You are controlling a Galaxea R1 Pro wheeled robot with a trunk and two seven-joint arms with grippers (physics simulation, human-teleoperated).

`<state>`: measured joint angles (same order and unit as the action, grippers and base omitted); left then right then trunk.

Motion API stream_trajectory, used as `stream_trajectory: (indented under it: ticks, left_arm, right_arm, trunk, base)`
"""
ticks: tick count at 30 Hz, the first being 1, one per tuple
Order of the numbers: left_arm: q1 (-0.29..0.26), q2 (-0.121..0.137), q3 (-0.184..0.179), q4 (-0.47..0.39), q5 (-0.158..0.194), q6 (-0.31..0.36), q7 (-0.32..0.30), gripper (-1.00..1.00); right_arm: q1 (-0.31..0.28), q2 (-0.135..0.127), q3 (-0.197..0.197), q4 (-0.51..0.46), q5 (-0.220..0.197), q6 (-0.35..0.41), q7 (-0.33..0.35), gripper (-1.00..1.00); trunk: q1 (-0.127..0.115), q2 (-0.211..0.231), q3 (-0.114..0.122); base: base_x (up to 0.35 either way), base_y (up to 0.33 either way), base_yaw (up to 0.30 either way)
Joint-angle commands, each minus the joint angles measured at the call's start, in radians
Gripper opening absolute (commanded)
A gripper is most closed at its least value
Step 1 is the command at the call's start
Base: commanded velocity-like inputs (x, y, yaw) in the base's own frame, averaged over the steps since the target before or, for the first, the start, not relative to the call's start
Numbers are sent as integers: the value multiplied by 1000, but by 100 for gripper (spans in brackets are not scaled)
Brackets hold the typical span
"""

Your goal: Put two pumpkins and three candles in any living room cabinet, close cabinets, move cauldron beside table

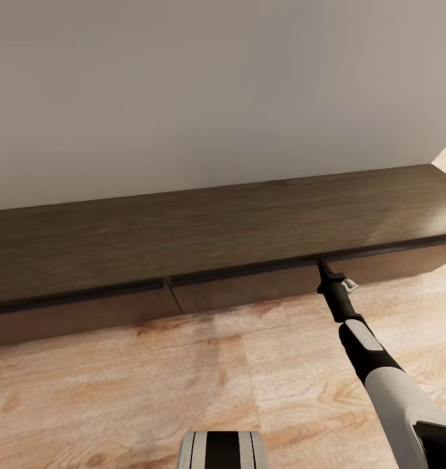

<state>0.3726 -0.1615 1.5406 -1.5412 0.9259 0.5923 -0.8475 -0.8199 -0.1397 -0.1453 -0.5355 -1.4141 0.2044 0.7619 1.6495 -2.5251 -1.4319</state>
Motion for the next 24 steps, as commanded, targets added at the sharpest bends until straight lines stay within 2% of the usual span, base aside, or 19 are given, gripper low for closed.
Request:
stream_trajectory:
  ticks: [1,9,17,24]
  left_arm:
    - [0,0,0,0,7,7,1,100]
    - [0,0,1,0,5,7,1,100]
    - [0,0,1,0,5,7,1,100]
    - [0,0,1,0,5,7,1,100]
  right_arm:
    - [-1,0,0,-6,-19,17,10,-100]
    - [-1,0,0,-6,-19,17,10,-100]
    - [-1,0,0,-6,-19,17,10,-100]
    - [-1,0,0,-6,-19,17,10,-100]
  trunk:
    - [0,0,0]
    - [0,0,0]
    - [0,0,0]
    - [0,0,0]
  base:
    - [-5,0,0]
    - [-175,0,0]
    - [-65,-2,0]
    - [-202,-55,0]
